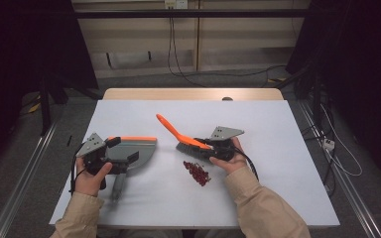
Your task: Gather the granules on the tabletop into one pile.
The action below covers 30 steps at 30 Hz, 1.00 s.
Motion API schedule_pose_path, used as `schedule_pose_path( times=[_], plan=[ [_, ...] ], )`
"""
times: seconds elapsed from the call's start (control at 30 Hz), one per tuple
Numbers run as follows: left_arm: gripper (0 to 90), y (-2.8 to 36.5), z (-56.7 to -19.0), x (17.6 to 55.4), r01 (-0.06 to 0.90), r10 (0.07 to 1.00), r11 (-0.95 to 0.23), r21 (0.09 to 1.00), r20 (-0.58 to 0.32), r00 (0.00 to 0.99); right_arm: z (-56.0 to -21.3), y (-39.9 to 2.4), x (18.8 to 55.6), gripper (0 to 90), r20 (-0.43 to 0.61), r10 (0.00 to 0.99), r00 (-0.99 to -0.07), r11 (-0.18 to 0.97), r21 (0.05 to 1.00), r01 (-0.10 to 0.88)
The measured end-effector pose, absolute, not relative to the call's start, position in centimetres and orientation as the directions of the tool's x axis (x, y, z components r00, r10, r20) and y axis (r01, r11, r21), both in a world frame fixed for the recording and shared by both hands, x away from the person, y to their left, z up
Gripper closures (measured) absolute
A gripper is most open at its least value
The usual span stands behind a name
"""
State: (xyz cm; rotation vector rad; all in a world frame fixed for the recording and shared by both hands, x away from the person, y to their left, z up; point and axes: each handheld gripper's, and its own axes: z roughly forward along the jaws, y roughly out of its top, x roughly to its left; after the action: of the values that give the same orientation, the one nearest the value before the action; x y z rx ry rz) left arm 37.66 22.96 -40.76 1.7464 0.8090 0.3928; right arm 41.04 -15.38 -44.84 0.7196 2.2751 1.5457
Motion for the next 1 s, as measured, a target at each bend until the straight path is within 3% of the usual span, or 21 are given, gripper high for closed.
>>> schedule_pose_path(
  times=[0.53,1.0],
  plan=[
    [5.1,23.0,-40.7,37.6,0.322,0.694,-0.151,0.935,-0.132,0.708,-44.3,-15.8,39.2,70.7,0.031,0.424,-0.905,0.376,0.903,0.207],
    [5.1,23.0,-40.7,37.4,0.324,0.691,-0.165,0.932,-0.125,0.712,-43.9,-16.7,38.1,70.8,0.022,0.421,-0.907,0.38,0.904,0.198]
  ],
)
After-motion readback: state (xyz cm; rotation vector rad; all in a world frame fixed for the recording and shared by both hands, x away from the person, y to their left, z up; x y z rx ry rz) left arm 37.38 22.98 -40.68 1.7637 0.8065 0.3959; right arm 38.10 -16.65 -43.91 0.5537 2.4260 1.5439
